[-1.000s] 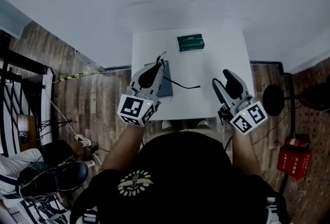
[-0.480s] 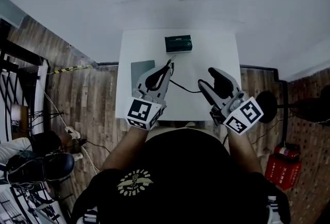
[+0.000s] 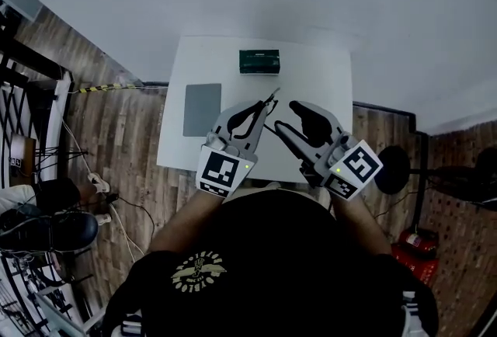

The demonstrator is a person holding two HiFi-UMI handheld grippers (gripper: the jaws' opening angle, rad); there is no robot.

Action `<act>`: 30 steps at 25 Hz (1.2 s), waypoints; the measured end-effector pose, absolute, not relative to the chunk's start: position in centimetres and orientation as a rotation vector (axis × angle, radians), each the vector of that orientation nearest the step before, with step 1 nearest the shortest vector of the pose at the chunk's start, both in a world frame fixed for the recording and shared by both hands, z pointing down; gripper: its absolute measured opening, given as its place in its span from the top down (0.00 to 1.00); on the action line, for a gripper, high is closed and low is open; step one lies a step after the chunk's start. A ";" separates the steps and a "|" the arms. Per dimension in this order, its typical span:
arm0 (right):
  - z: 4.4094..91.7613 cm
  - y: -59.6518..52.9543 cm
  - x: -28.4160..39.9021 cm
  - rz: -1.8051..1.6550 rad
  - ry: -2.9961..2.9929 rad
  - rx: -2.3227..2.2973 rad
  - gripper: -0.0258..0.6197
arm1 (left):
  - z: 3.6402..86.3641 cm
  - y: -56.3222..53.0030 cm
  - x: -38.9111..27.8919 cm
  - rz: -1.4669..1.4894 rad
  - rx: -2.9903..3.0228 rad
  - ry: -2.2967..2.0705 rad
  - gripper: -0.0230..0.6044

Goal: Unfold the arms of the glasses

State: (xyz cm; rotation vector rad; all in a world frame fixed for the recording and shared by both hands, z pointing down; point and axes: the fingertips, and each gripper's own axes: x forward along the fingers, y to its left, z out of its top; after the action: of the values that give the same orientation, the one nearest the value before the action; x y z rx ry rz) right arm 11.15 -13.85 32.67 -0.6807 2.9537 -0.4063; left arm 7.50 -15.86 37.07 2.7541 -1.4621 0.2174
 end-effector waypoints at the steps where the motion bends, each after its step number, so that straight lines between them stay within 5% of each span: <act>1: 32.8 -13.9 11.2 -0.414 2.957 -0.672 0.64 | 37.1 -15.8 7.9 0.234 2.756 -1.469 0.93; 11: 33.7 -13.5 9.6 -0.513 2.914 -0.553 0.72 | 38.4 -14.2 8.3 0.380 2.762 -1.495 0.93; 19: 34.4 -13.9 7.4 -0.454 2.930 -0.668 0.93 | 38.6 -14.5 6.1 0.417 2.827 -1.419 0.93; 30: 35.1 -14.7 1.1 -0.406 2.945 -0.892 0.95 | 39.3 -16.0 -0.2 0.516 3.035 -1.233 0.93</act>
State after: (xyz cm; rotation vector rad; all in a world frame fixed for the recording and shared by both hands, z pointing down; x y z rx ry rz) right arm 1.13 -14.70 35.12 -0.8918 2.9446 -0.4063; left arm -0.23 -15.99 39.35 3.0352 -1.2330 0.5164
